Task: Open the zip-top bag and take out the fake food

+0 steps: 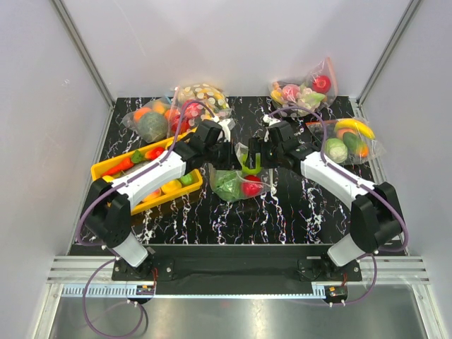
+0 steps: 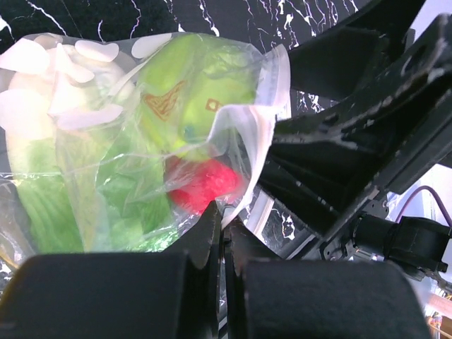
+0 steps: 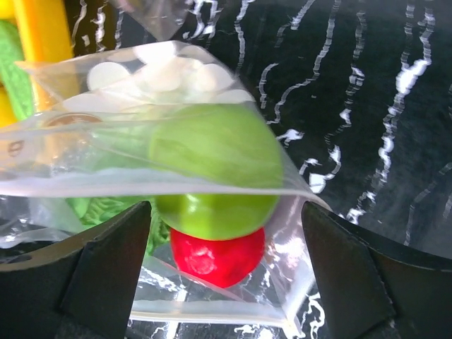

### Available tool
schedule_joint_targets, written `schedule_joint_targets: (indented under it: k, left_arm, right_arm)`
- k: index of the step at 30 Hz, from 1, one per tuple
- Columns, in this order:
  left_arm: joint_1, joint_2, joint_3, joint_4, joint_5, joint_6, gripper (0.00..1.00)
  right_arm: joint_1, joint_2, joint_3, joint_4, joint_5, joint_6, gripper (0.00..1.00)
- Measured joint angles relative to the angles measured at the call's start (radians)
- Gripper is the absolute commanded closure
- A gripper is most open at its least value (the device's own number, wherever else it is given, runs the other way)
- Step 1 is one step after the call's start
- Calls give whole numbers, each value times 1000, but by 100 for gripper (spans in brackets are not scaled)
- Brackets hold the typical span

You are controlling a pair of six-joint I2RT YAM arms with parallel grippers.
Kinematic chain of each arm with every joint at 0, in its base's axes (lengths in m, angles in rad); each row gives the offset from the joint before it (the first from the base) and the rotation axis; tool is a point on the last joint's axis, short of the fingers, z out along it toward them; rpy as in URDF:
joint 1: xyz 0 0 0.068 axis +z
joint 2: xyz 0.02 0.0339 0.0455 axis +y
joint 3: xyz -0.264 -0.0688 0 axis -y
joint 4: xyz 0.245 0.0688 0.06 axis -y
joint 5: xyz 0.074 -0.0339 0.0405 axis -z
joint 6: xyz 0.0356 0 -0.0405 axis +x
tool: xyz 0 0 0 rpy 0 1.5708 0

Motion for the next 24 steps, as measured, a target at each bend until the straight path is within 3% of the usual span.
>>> schedule_joint_targets:
  k: [12,24]
  left_arm:
    - [0,16,19,-16,2,8,100]
    - [0,16,19,-21,4,8,100]
  right_arm:
    - [-1,51,0,69,-145,-22,10]
    - [-1,89,2,97,-157,-19,48]
